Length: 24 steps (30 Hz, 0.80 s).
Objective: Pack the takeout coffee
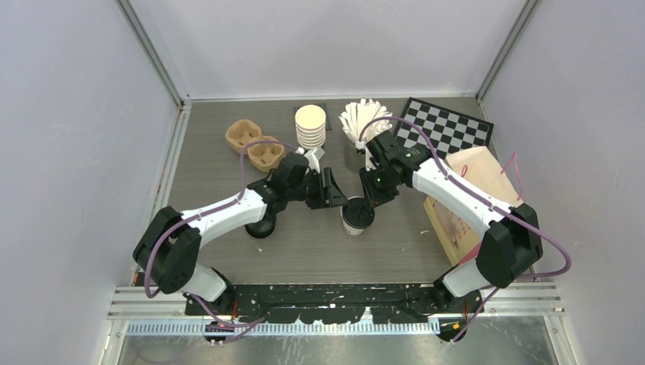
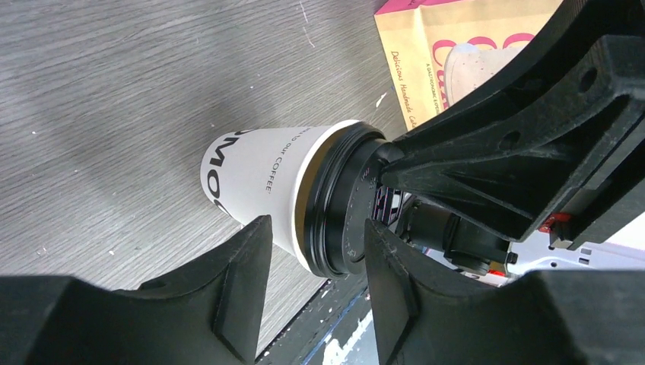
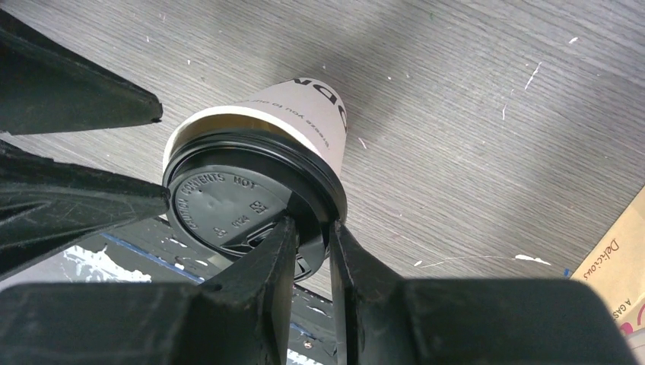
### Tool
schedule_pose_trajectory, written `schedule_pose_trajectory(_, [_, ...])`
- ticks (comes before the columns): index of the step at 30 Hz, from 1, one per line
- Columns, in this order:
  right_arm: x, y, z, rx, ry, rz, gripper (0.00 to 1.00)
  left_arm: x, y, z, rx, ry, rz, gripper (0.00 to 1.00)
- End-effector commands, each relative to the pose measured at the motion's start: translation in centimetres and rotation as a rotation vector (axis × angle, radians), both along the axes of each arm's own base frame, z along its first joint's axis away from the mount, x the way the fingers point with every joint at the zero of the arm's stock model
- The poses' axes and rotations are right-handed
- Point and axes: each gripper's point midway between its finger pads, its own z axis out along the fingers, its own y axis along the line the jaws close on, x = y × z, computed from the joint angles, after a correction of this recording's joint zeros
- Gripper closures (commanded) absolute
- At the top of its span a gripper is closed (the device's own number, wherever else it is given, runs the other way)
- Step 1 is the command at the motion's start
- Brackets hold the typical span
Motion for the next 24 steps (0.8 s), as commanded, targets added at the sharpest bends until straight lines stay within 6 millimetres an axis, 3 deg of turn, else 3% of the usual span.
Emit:
schedule_pose_trajectory(1, [1.5, 0.7, 0.8, 0.007, -0.051, -0.008, 0.73, 0.4, -0.4, 1.6, -0.018, -0.057, -0.013, 0.5])
schedule_pose_trajectory(13, [2.2, 1.4, 1.6, 0.037, -0.072, -0.013, 0.76, 0.2, 0.1, 0.8, 0.029, -0.049, -0.019, 0.49])
schedule_pose_trajectory(24, [2.9, 1.7, 1.8, 0.038, -0.082, -0.016, 0.76, 0.0, -0.1, 1.0, 0.022, -0.065, -0.045, 0.42])
